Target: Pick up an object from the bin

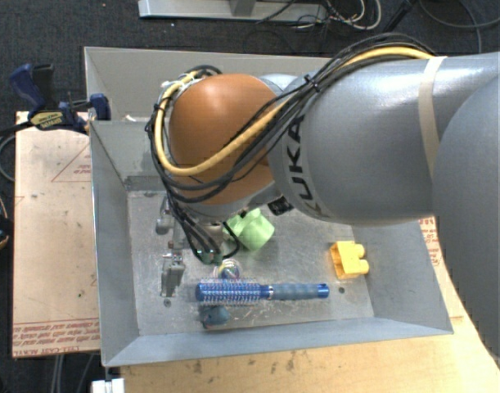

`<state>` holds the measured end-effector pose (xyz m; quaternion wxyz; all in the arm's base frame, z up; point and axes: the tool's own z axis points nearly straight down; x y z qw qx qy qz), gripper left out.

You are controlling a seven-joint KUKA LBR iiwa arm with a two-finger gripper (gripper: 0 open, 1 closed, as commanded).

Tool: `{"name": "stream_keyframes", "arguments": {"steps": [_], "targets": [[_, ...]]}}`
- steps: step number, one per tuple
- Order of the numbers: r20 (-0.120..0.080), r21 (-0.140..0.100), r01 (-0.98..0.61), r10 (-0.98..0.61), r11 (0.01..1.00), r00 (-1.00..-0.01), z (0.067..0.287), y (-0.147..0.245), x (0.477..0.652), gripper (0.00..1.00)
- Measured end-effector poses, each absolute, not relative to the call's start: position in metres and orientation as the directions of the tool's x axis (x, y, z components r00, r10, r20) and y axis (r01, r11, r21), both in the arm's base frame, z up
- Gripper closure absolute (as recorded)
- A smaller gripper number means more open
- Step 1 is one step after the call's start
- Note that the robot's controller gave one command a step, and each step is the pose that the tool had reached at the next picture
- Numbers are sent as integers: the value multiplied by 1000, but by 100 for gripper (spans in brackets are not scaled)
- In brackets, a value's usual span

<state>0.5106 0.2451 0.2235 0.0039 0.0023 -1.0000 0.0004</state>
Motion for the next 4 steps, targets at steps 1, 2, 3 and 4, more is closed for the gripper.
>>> {"name": "stream_keyframes", "arguments": {"steps": [1,2,3,4], "targets": [[-14,2,-248,-248,969,-969,84,172,488,0],[-4,-1,-207,-207,978,-978,101,119,511,0],[-2,1,-153,-153,988,-988,100,105,518,0],[-7,6,-176,-176,984,-984,74,97,525,0]]}}
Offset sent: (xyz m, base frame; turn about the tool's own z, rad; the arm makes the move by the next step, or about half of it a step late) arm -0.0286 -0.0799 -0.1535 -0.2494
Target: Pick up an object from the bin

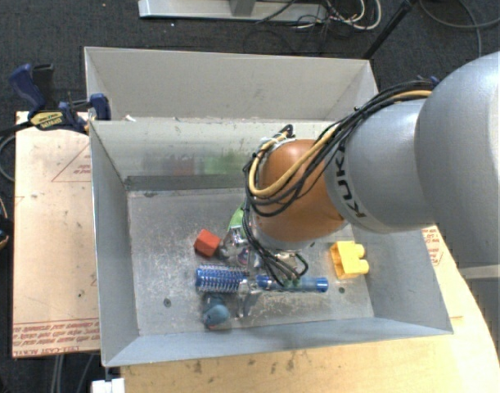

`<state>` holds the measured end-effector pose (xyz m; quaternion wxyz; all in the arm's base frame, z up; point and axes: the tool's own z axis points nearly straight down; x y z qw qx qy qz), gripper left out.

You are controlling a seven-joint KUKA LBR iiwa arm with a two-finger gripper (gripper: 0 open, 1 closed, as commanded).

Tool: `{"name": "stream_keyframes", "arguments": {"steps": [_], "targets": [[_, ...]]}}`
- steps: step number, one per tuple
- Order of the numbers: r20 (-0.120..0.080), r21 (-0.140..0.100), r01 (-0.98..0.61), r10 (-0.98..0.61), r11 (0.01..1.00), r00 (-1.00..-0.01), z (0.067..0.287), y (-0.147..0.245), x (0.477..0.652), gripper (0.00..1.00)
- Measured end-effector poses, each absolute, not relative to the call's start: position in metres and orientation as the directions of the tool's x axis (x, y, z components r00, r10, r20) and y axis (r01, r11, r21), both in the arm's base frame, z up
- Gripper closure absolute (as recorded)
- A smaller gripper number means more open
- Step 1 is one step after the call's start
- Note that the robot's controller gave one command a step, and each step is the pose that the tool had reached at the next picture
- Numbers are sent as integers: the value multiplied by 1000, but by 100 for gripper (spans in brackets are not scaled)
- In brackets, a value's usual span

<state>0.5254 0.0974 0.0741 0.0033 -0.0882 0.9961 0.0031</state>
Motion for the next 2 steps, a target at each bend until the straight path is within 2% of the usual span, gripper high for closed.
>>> {"name": "stream_keyframes", "arguments": {"steps": [1,2], "targets": [[-2,3,-176,-176,984,-984,76,99,526,0],[-13,3,-174,-174,985,-985,79,100,530,100]]}}
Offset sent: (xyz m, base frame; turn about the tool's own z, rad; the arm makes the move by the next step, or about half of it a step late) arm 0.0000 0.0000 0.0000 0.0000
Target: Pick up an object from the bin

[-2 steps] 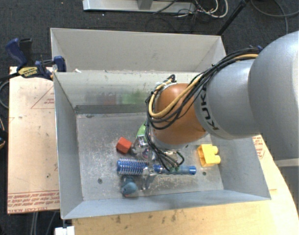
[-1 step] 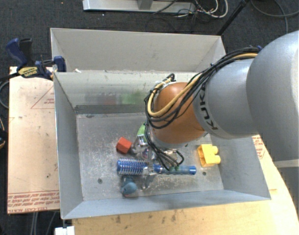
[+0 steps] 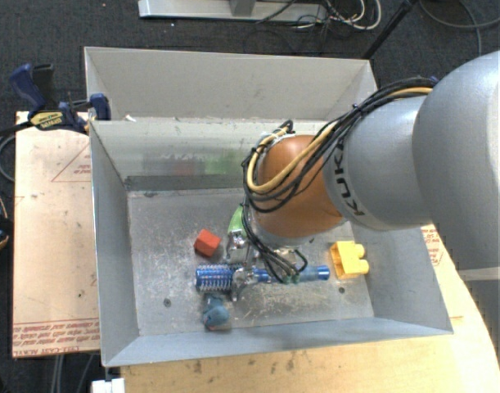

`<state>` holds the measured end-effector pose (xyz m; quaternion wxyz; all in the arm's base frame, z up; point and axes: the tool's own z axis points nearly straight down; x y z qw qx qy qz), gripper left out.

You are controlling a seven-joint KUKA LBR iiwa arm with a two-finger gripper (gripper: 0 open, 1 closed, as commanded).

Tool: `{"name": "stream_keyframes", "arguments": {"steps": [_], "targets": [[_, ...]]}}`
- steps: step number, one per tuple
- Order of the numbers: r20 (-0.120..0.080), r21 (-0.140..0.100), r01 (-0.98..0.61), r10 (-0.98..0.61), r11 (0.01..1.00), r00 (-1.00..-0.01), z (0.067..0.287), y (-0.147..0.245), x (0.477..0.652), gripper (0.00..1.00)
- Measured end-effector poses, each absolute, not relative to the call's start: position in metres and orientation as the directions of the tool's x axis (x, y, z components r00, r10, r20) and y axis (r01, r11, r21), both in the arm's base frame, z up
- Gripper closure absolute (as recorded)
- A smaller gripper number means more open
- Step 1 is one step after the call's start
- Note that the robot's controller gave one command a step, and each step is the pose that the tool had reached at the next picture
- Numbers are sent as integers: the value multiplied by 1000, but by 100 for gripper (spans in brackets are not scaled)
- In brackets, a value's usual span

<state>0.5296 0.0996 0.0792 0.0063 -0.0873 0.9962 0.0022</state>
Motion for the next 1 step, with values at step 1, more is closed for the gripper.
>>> {"name": "stream_keyframes", "arguments": {"steps": [1], "targets": [[-9,1,-173,-173,985,-985,164,100,531,100]]}}
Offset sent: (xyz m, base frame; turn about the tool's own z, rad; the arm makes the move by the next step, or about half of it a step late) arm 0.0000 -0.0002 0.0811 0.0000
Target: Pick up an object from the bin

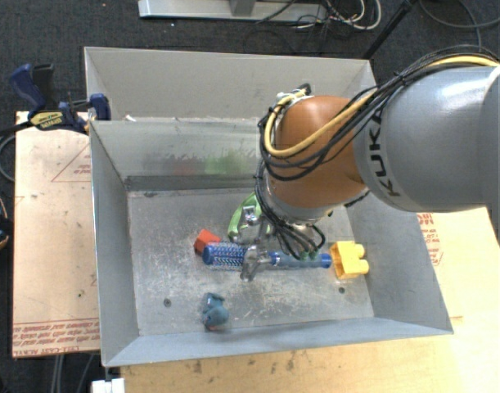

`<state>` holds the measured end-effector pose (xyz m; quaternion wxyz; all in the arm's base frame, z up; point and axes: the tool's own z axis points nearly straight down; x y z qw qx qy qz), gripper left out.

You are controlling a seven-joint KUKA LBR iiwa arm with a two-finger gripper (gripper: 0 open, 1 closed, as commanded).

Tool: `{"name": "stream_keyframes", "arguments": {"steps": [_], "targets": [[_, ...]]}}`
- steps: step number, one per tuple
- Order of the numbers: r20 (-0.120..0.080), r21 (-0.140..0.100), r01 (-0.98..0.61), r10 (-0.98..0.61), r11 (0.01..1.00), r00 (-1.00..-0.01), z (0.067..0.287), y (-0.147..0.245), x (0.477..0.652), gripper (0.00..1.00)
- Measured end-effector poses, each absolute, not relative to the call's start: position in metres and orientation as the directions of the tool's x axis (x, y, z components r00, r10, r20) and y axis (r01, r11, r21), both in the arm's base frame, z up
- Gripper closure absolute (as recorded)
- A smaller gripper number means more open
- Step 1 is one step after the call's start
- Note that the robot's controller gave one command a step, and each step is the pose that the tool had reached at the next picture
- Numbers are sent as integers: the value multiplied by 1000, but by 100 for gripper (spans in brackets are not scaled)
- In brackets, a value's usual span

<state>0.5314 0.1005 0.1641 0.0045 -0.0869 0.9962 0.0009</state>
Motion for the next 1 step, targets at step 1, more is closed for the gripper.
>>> {"name": "stream_keyframes", "arguments": {"steps": [1], "targets": [[-3,1,-172,-172,985,-985,177,101,532,100]]}}
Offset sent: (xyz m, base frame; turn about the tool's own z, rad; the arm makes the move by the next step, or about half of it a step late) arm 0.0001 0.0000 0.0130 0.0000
